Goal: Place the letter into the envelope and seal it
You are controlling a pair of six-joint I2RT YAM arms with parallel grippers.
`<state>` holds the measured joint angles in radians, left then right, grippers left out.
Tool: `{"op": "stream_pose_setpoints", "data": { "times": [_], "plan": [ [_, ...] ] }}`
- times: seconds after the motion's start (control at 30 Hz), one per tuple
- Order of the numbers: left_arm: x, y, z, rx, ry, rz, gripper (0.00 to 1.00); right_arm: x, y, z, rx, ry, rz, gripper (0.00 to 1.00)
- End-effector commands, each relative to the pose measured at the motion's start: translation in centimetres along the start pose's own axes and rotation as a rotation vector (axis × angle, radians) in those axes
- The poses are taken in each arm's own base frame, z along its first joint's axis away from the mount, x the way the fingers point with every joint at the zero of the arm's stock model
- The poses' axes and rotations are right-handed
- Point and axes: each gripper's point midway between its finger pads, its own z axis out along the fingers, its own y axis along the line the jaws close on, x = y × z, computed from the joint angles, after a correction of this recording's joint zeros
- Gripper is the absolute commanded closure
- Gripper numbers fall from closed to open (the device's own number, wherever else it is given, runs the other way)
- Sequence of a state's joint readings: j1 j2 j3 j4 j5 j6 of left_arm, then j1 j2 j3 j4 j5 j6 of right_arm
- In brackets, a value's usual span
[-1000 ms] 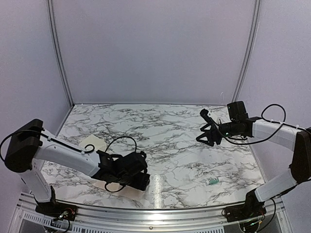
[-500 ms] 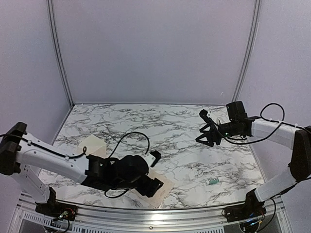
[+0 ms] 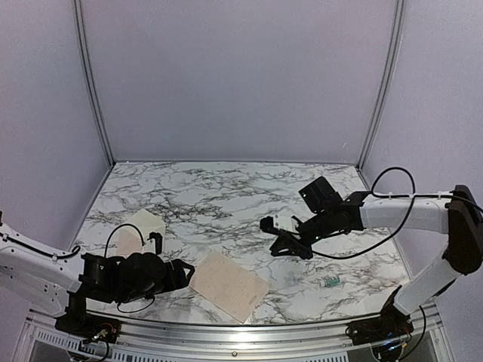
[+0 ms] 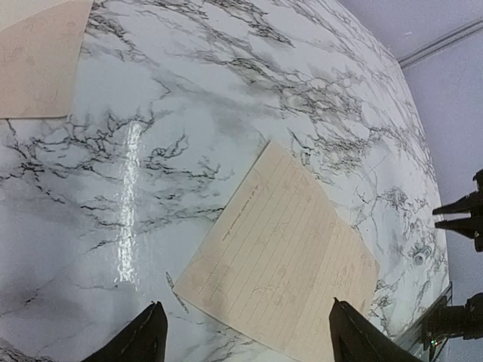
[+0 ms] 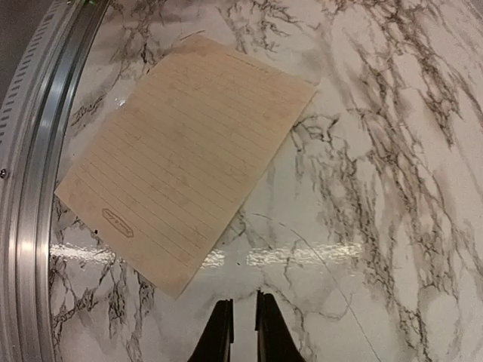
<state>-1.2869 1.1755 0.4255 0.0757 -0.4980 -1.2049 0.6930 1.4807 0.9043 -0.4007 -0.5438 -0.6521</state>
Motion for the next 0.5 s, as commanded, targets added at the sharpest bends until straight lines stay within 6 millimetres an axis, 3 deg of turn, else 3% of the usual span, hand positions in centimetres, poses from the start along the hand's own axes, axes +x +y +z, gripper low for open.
{"op": "stream_pose_setpoints", "data": {
  "times": [0.0, 0.17, 0.47],
  "plan": [
    [-0.5, -0.4, 0.4, 0.054, -0.016, -0.232, 0.24, 1.3, 2.5, 3.3, -0.068, 0.098, -0.026, 0.94],
    [0.5, -1.2, 1.5, 0.036, 0.033, -0.218, 0.23, 1.3, 4.5, 6.2, -0.154, 0.128, -0.028, 0.97],
    [1.7, 0.0, 2.6, -0.011, 0.106, -0.303, 0.22, 4.2, 4.8, 9.1, -0.196, 0.218, 0.055, 1.0]
  ]
}}
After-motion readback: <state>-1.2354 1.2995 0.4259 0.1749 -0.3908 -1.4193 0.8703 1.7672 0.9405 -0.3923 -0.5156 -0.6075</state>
